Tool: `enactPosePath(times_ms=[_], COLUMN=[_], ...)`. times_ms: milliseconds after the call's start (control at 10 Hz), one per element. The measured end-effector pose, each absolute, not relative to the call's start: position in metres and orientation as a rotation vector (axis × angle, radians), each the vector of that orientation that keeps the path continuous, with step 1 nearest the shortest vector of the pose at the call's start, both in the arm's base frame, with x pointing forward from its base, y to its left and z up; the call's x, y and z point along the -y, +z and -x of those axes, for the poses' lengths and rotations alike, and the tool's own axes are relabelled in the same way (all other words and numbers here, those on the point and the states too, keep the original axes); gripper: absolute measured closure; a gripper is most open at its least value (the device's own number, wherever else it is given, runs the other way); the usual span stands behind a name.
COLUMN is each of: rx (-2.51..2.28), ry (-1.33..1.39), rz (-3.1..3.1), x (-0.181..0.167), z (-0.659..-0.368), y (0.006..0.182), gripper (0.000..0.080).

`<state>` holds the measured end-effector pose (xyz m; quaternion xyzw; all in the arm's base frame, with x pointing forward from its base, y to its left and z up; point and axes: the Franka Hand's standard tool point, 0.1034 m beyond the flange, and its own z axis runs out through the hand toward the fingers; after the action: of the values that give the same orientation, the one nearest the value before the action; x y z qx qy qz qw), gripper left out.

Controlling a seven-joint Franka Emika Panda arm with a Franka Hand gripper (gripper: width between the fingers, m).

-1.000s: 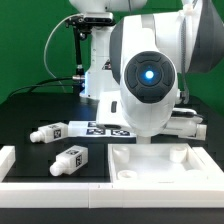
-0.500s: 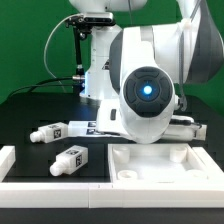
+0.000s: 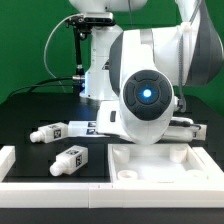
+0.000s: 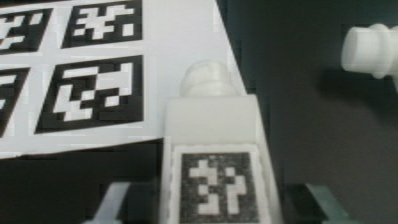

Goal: Assemble one leg

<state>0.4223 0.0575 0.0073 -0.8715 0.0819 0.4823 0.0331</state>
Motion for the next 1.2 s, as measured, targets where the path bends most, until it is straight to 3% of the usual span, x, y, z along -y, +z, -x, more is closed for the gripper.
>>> enactPosePath(times_ms=[200,500,600,1100,1200], rx=[-0.216,-0.167,-0.165,-0.158,-0.114], ry=[1.481,1.417,1.346,0.832,0.753], rz=[2.676,2.686,2.723,2.936,2.953], x=[-0.057,-0.055,-0.059,-0.069,-0.07], z=[-0.426,-0.45,-0.461,-0.48,-0.494], y=[0.019,0.07,0.075,0.068,0.082], gripper=[0.0516,0.0516,0.0516,0.0515,0.0515])
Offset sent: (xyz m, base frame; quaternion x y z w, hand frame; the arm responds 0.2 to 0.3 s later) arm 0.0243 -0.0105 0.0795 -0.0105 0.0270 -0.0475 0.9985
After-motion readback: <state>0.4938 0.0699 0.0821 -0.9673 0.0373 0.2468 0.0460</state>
